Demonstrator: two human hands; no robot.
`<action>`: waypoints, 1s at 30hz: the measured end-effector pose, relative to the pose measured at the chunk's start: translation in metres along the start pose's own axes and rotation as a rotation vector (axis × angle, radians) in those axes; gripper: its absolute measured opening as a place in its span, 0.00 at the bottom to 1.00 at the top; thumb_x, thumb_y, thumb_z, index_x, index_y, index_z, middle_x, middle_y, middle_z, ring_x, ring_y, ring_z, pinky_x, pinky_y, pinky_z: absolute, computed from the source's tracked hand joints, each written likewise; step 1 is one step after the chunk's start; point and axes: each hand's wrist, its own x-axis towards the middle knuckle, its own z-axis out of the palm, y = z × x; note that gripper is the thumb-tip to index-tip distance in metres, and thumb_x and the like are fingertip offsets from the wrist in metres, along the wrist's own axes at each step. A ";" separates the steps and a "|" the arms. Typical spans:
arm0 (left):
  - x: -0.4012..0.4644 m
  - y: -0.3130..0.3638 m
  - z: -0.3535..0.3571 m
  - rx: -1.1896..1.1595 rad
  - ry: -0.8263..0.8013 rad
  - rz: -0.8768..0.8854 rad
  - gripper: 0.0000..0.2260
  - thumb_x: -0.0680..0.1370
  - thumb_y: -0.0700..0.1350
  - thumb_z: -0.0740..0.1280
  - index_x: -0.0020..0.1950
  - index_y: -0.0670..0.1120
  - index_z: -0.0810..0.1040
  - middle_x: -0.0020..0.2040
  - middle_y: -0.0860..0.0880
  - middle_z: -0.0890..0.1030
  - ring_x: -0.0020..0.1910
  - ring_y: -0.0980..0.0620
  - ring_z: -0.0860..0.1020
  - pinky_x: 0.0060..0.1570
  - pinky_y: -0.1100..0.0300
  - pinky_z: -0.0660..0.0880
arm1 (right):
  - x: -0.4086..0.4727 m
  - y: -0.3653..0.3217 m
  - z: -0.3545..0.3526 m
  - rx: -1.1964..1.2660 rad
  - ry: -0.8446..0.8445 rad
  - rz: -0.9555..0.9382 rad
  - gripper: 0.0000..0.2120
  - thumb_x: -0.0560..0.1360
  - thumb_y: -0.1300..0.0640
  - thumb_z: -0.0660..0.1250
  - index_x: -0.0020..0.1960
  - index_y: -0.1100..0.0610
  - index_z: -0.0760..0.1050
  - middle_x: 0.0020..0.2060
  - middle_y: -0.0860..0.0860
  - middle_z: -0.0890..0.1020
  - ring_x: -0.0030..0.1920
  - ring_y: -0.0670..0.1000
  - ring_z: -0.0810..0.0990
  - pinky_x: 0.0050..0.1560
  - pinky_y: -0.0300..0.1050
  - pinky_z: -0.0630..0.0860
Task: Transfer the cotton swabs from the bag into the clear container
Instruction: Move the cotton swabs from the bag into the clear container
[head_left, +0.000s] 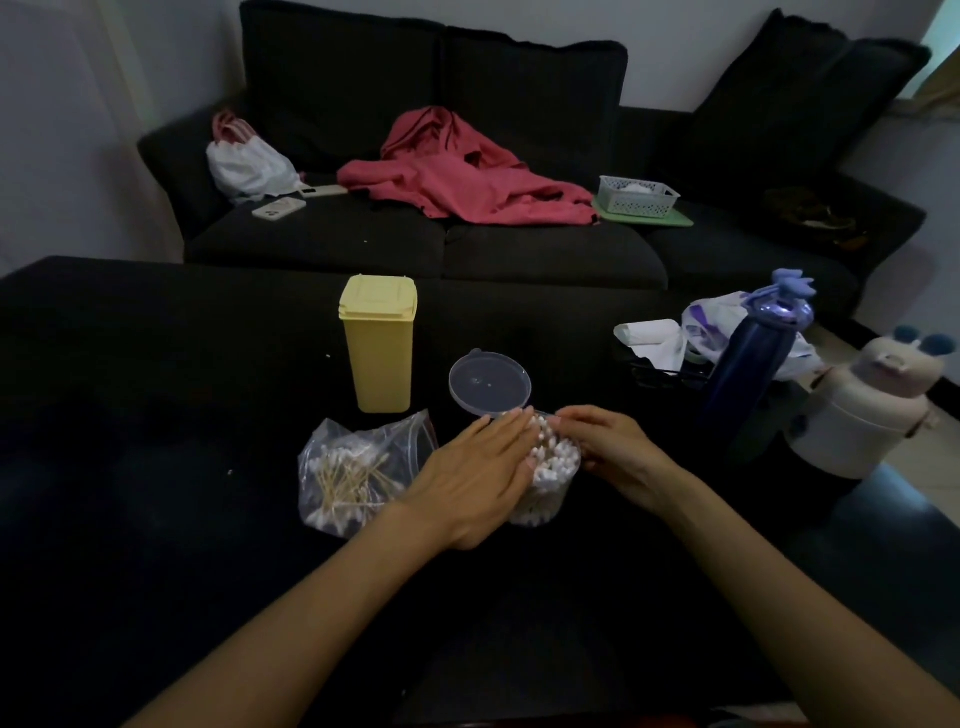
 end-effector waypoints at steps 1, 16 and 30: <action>0.000 0.000 0.000 -0.023 -0.007 -0.002 0.24 0.83 0.52 0.44 0.78 0.49 0.44 0.79 0.53 0.45 0.76 0.62 0.42 0.71 0.66 0.37 | -0.001 0.002 0.000 0.022 -0.021 0.003 0.10 0.71 0.56 0.72 0.51 0.56 0.79 0.47 0.53 0.82 0.47 0.50 0.80 0.45 0.43 0.76; 0.003 -0.007 -0.007 -0.172 -0.050 -0.110 0.23 0.84 0.51 0.45 0.78 0.49 0.44 0.79 0.53 0.45 0.76 0.61 0.42 0.70 0.65 0.38 | 0.005 0.007 0.011 -0.150 0.188 -0.132 0.11 0.69 0.58 0.74 0.51 0.57 0.77 0.42 0.53 0.81 0.41 0.50 0.80 0.43 0.42 0.77; -0.110 -0.066 -0.050 -0.347 0.591 -0.655 0.23 0.75 0.48 0.69 0.68 0.52 0.67 0.65 0.52 0.72 0.62 0.56 0.71 0.56 0.58 0.72 | -0.039 -0.007 0.104 -0.571 -0.034 -0.534 0.12 0.79 0.60 0.58 0.58 0.54 0.78 0.50 0.46 0.82 0.51 0.45 0.80 0.55 0.45 0.78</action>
